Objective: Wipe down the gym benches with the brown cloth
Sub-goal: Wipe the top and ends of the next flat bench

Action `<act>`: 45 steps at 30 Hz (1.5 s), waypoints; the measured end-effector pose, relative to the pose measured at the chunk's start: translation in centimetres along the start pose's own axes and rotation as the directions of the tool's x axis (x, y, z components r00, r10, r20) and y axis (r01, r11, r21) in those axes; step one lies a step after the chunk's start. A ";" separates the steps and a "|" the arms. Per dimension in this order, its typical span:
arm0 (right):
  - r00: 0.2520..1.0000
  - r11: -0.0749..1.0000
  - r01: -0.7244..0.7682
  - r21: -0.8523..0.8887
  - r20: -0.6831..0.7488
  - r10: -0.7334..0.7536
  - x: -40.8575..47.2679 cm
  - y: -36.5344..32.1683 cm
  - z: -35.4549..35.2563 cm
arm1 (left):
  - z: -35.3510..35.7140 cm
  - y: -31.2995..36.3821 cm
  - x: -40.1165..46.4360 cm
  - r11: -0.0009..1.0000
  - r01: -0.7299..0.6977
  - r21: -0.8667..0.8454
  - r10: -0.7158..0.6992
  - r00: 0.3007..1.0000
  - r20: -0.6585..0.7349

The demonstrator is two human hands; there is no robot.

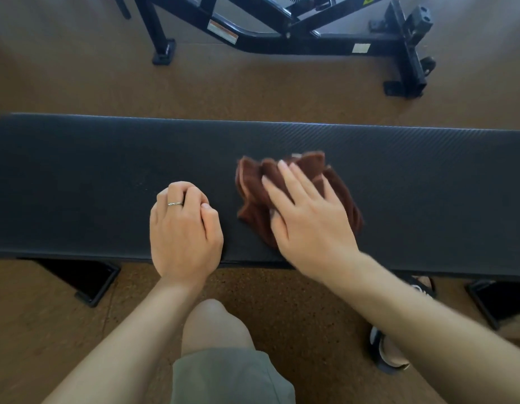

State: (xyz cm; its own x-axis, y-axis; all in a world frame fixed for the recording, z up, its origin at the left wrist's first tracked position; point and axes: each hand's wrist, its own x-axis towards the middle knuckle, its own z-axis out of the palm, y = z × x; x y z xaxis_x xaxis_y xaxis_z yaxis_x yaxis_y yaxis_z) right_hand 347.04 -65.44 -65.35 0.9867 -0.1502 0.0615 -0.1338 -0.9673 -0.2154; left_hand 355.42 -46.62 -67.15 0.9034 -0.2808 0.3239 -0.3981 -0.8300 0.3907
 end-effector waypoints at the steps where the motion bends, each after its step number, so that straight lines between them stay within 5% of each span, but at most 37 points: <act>1: 1.000 1.000 0.015 0.001 0.021 -0.016 -1.5 -0.1 -0.1 | 0.1 0.0 0.1 1.000 0.003 -0.001 -0.003 1.000 0.000; 7: 0.998 1.000 0.030 0.004 0.053 -0.030 3.5 0.5 -0.1 | 0.2 0.0 0.2 1.000 0.001 0.006 -0.001 1.000 -0.010; 11: 0.995 0.996 -0.085 -0.028 0.040 0.086 9.7 -1.0 0.7 | 0.2 -0.2 0.3 1.000 -0.003 0.006 0.003 1.000 -0.012; 19: 0.994 0.994 0.103 0.021 0.030 -0.103 -2.0 -4.1 0.9 | 0.2 -0.8 0.0 0.992 0.060 -0.113 -0.067 0.996 -0.059; 26: 0.988 0.988 -0.152 -0.035 0.019 0.153 -7.7 5.8 -2.0 | 0.2 -0.8 -0.2 0.990 0.024 -0.139 -0.038 0.995 -0.095; 29: 0.970 0.966 -0.244 -0.081 -0.010 0.244 -7.3 4.2 -1.5 | 0.3 -0.5 0.1 0.993 0.016 -0.120 -0.027 0.995 -0.093; 35: 0.996 0.990 0.088 -0.109 0.011 -0.087 -3.3 -3.8 0.8 | 0.2 -0.7 0.3 0.987 0.050 -0.154 -0.062 0.995 -0.076; 40: 0.889 0.884 0.441 -0.153 0.213 -0.406 -3.9 0.4 -0.7 | -1.5 -1.3 1.1 0.958 0.090 -0.273 -0.108 0.993 -0.051; 45: 0.876 0.851 0.472 -0.228 0.231 -0.424 -5.7 3.0 -1.2 | -3.3 -6.6 1.7 0.988 0.149 -0.027 -0.151 0.983 -0.104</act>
State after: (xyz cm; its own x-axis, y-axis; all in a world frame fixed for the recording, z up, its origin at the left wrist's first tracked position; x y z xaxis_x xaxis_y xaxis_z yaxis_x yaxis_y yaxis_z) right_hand 340.88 -67.72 -65.23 0.9420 0.3258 -0.0803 0.3313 -0.9410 0.0683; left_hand 359.02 -40.02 -66.30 0.9318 -0.1009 0.3487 -0.2634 -0.8490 0.4580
